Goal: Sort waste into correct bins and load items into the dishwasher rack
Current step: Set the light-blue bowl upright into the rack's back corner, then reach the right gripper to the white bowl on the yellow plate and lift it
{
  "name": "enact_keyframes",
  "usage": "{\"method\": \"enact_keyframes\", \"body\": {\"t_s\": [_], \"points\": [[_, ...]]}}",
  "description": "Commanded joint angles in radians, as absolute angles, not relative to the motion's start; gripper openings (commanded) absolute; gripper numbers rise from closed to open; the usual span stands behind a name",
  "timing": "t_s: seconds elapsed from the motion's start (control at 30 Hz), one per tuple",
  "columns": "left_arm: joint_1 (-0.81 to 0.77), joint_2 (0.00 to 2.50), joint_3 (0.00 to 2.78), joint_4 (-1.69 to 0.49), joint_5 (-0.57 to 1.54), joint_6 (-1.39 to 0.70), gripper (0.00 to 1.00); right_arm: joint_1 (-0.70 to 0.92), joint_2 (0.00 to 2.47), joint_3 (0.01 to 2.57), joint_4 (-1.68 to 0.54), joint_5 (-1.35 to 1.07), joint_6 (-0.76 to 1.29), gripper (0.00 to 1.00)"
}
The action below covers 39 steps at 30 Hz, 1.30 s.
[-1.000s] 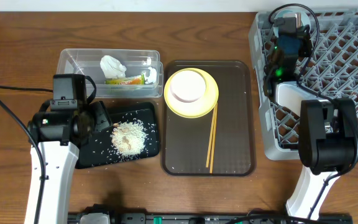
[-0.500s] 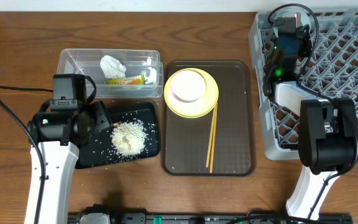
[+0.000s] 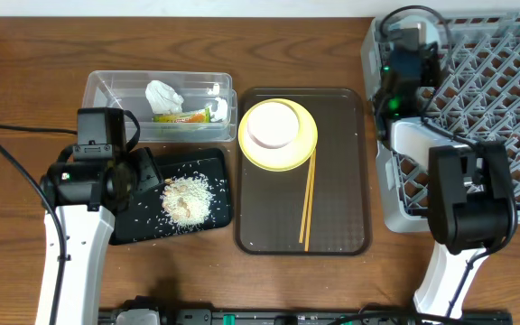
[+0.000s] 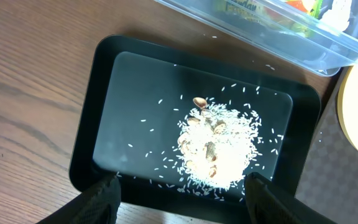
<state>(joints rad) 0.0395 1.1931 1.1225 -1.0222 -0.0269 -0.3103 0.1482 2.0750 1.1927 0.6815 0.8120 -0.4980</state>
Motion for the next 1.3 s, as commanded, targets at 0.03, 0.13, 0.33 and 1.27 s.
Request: {"method": "enact_keyframes", "body": {"t_s": [0.03, 0.13, 0.33, 1.27], "points": [[0.044, 1.189, 1.128, -1.028, -0.035, -0.315, 0.67, 0.206, 2.086, 1.196, 0.579, 0.969, -0.417, 0.01], [0.044, 1.189, 1.128, -1.028, -0.035, -0.316, 0.67, 0.232, 2.054, 1.196, 0.451, 0.953, -0.329, 0.01], [0.044, 1.190, 1.128, -1.028, -0.035, -0.316, 0.67, 0.252, 1.943, 1.196, 0.100, 0.781, -0.074, 0.13], [0.045, 1.190, 1.128, -1.036, -0.035, -0.316, 0.72, 0.480, 1.855, 1.193, -0.228, -0.067, 0.357, 0.41]]}}
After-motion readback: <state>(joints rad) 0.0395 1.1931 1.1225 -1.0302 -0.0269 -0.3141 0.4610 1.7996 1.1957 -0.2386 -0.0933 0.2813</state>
